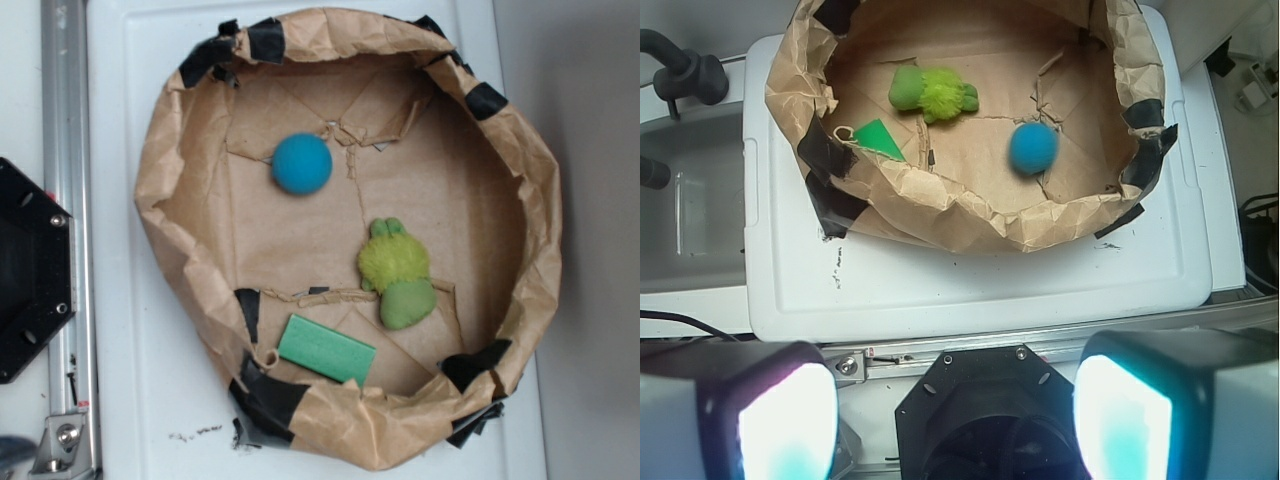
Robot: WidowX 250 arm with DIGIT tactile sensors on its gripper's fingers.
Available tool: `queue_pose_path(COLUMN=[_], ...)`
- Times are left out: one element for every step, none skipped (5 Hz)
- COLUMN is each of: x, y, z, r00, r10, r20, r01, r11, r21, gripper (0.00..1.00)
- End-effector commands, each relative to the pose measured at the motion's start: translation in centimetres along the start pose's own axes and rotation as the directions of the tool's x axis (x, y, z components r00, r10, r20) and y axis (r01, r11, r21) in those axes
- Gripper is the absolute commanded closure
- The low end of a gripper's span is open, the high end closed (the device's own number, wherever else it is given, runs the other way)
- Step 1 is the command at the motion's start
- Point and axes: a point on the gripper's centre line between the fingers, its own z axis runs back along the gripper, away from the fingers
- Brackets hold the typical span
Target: Grab the blue ball.
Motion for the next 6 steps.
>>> queue_pose_path(x=[0.0,4.3,7.8,10.3,11.0,10.3], y=[0.0,2.7,4.7,6.3,7.2,7.3], z=[0.0,-3.0,-5.4,-9.9,-15.3,-19.6], r00=[1.0,0.959,0.963,0.979,0.987,0.965], r10=[0.0,-0.164,-0.111,-0.135,-0.158,-0.258], r20=[0.0,0.231,0.247,0.151,0.015,-0.054], r01=[0.0,0.155,0.112,0.14,0.158,0.257], r11=[1.0,0.986,0.994,0.99,0.987,0.966], r21=[0.0,0.055,0.012,-0.023,-0.025,-0.021], gripper=[0.0,0.0,0.0,0.0,0.0,0.0])
